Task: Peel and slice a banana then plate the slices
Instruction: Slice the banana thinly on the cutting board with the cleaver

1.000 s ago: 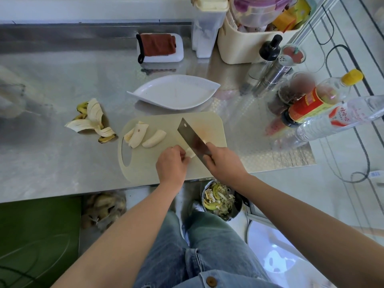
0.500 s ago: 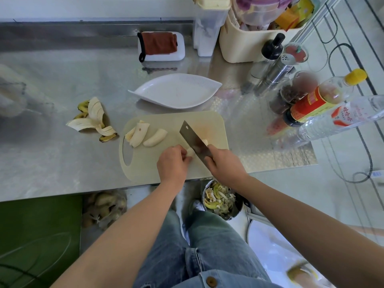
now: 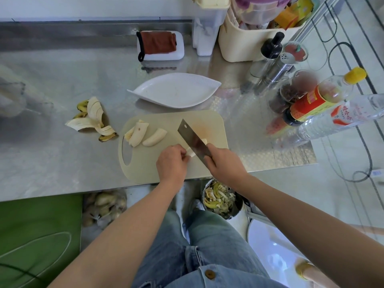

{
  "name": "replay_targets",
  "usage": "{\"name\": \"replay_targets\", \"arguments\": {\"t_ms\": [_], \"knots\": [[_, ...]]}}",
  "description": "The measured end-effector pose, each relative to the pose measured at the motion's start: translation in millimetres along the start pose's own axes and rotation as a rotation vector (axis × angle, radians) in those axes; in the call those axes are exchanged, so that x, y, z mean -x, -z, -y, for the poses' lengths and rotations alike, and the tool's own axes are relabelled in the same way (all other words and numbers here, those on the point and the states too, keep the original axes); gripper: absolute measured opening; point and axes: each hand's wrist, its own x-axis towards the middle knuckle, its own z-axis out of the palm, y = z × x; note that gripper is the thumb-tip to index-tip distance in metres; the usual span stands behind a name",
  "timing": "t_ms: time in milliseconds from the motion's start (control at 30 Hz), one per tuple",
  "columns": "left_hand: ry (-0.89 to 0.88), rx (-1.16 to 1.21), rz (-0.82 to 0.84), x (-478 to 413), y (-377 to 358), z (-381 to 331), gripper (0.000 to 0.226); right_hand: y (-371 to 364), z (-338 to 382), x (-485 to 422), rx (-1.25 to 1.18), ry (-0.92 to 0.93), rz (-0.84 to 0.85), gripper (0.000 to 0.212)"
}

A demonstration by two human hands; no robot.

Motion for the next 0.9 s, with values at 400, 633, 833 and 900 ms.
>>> {"name": "replay_targets", "arguments": {"t_ms": [400, 633, 833, 900], "knots": [[-0.019, 0.01, -0.012, -0.2, -1.6, 1.0, 0.01, -0.6, -2.0, -0.2, 0.012, -0.011, 0.009, 0.009], [-0.029, 0.015, -0.016, 0.3, -1.4, 0.2, 0.012, -5.9, -4.0, -2.0, 0.051, -0.032, 0.075, 0.011], [-0.031, 0.008, -0.01, -0.3, -1.9, 1.9, 0.01, -1.2, -2.7, -2.0, -0.002, -0.004, -0.005, 0.007], [-0.037, -0.001, -0.016, 0.0, -1.4, 1.7, 0.01, 0.0, -2.3, -1.3, -0.009, 0.0, -0.031, 0.011]]}}
